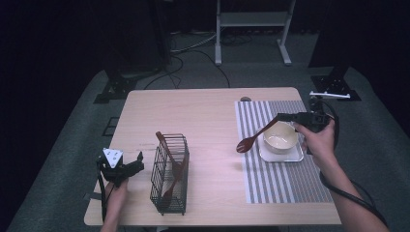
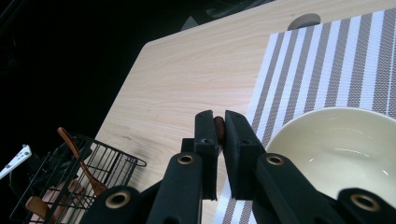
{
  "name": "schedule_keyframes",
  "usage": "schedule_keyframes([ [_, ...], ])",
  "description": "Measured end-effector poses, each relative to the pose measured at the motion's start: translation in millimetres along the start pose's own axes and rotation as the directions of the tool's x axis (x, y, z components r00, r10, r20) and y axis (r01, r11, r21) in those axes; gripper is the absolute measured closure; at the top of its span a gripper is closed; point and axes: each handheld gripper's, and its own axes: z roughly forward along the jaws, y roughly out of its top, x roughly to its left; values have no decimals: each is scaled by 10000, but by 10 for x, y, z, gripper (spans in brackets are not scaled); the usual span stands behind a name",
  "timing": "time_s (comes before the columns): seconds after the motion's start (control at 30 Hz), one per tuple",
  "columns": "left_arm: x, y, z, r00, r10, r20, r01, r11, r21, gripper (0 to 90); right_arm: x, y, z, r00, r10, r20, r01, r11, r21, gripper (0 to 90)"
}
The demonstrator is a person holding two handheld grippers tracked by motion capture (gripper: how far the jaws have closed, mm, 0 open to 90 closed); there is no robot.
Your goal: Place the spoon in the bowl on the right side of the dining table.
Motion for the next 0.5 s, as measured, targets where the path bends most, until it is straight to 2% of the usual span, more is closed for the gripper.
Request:
schedule_keyframes([
  [0.5,0,0,0,10000,4,-10,-4,10000,3,0,-73,22,-123,9998,81,207,-77,9998,-176,836],
])
